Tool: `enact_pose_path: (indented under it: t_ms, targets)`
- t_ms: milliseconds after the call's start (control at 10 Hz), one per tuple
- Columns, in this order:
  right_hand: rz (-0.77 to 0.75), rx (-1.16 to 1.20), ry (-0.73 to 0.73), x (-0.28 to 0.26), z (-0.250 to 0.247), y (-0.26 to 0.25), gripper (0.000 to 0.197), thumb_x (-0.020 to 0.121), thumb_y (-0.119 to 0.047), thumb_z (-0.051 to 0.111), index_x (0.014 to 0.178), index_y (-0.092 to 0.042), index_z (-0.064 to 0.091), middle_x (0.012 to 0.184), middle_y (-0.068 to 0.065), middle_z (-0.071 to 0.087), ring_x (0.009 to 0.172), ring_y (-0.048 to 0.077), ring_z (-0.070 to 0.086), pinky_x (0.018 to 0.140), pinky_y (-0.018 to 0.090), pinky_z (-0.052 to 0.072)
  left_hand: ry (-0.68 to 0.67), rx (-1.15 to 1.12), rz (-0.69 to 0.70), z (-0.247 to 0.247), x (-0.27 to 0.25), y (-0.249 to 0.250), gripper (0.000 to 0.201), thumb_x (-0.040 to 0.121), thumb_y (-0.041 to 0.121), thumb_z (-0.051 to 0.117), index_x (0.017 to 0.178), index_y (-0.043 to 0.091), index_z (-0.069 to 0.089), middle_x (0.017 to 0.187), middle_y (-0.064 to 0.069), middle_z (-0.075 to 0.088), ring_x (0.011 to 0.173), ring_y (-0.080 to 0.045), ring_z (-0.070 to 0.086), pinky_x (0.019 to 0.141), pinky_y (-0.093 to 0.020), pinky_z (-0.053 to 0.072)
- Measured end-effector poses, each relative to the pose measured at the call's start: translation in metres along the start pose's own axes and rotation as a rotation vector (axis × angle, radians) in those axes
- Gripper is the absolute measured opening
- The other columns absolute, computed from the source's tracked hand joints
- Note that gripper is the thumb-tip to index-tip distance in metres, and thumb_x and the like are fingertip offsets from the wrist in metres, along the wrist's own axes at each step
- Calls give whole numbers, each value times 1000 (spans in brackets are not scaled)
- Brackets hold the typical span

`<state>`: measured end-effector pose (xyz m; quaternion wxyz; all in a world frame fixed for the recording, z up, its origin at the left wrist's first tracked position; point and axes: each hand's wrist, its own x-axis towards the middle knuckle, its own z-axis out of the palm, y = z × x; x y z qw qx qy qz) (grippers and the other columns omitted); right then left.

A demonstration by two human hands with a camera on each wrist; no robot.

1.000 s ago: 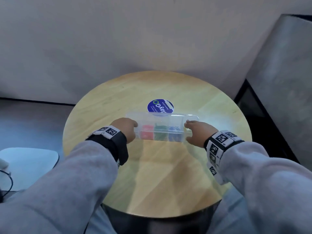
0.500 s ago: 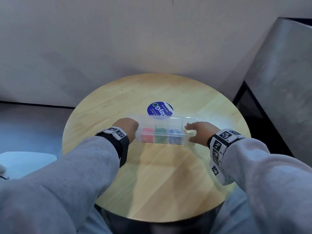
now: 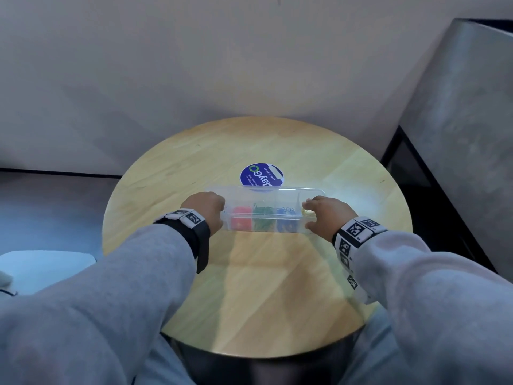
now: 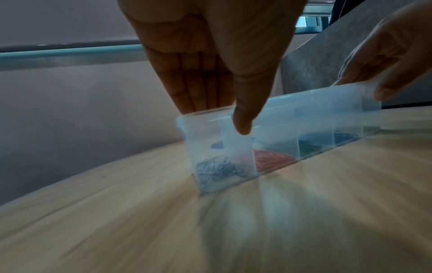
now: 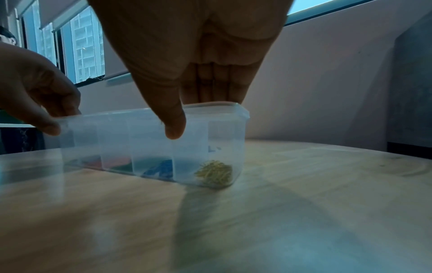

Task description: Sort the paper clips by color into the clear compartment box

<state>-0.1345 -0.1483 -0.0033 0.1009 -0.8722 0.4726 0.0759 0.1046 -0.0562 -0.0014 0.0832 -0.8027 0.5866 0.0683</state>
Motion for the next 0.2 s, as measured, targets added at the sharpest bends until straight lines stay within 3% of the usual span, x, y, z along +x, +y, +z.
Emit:
enact_pose_path:
  t_ms: [100, 200]
  targets:
    - [11, 56, -60, -4, -6, 2, 60, 90, -28, 56, 145, -25, 33, 155, -9, 26, 138, 13, 33, 112, 26, 26, -51, -136, -27, -10, -4, -6, 44, 81, 36, 65, 122, 21, 59, 122, 1, 61, 108, -22, 58, 80, -26, 43]
    - [52, 223, 50, -19, -11, 10, 47, 88, -27, 59, 134, -26, 47, 146, -8, 42, 126, 13, 47, 102, 24, 35, -15, -399, -46, -18, -29, -20, 44, 83, 38, 66, 124, 26, 58, 130, 4, 55, 120, -15, 52, 93, -25, 38]
